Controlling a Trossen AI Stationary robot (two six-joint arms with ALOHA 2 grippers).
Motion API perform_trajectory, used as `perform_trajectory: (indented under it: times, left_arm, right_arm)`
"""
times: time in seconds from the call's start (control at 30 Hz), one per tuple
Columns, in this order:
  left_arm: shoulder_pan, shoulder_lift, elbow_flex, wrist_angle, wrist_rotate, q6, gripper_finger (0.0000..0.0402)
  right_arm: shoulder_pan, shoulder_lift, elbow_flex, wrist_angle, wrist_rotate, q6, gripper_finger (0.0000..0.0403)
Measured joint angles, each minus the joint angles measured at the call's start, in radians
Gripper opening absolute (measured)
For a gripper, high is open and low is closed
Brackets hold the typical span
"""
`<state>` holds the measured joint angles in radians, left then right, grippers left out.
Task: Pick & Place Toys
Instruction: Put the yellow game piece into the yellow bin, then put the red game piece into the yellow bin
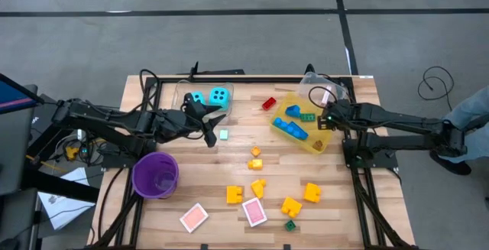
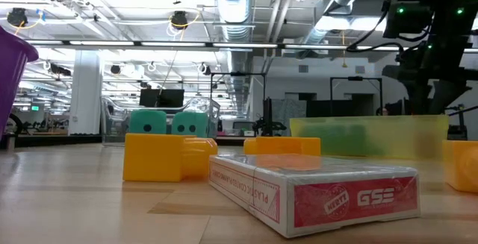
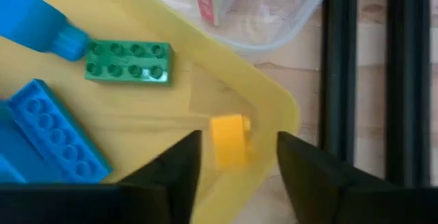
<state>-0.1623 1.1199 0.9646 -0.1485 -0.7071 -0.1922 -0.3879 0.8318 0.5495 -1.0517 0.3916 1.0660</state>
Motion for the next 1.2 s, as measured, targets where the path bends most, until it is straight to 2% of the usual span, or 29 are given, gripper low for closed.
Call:
perform_trajectory:
  times: [0.1, 0.2, 0.6, 0.77, 1.0, 1.2]
  left_arm:
    - [0.0, 0.0, 0.0, 0.0, 0.0, 0.0, 0.0145]
    - [0.0, 0.0, 0.0, 0.0, 0.0, -0.001, 0.0145]
    - [0.0, 0.0, 0.0, 0.003, 0.0, -0.026, 0.0145]
    - [0.0, 0.0, 0.0, 0.082, 0.001, 0.03, 0.0148]
    - [0.014, 0.039, 0.002, 0.293, 0.0, 0.212, 0.0188]
    - [0.092, 0.146, 0.03, 0.408, 0.035, 0.21, 0.024]
  right_arm:
    - [0.0, 0.0, 0.0, 0.019, 0.001, 0.007, 0.022]
    - [0.0, 0.0, 0.0, 0.027, 0.002, 0.008, 0.024]
    - [0.05, -0.1, 0.0, 0.044, 0.002, 0.081, 0.0247]
    - [0.074, -0.166, 0.0, 0.053, 0.002, 0.098, 0.0248]
    - [0.082, -0.273, 0.001, 0.072, 0.002, 0.097, 0.0248]
    - [0.078, -0.348, 0.001, 0.107, 0.002, 0.097, 0.0248]
